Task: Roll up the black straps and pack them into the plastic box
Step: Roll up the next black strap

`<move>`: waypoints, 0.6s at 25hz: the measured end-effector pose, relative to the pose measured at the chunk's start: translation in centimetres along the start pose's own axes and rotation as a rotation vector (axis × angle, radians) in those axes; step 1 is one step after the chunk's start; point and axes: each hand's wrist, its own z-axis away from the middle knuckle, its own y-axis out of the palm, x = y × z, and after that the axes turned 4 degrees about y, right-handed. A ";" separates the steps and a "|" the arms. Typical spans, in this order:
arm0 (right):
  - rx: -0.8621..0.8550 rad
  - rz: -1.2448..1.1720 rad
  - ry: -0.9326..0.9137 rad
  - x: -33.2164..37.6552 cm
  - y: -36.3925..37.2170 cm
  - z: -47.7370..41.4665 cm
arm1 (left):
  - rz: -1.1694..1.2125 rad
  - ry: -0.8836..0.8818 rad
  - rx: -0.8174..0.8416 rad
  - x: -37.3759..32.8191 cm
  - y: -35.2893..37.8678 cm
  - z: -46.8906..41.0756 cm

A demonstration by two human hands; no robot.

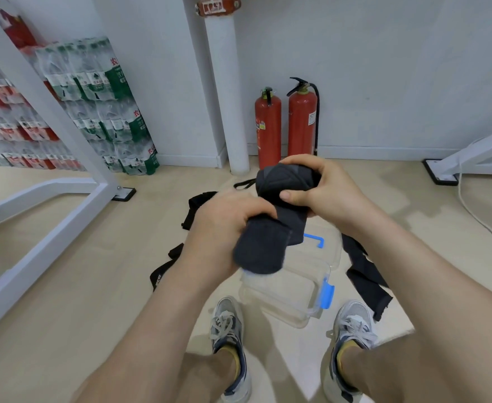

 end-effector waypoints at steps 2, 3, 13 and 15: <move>-0.012 0.030 0.021 -0.7 0.1 -0.4 | -0.179 0.178 -0.021 -0.4 -0.2 -0.2; -0.029 0.039 0.028 -1.1 0.1 -0.6 | -0.191 0.225 -0.002 -0.9 -0.4 -0.2; 0.210 0.259 -0.311 1.2 2.6 3.4 | 0.299 -0.282 -0.414 -0.7 -1.5 -0.9; 0.271 0.219 -0.317 1.9 2.7 3.8 | 0.437 -0.545 -0.371 -0.9 -1.0 -1.2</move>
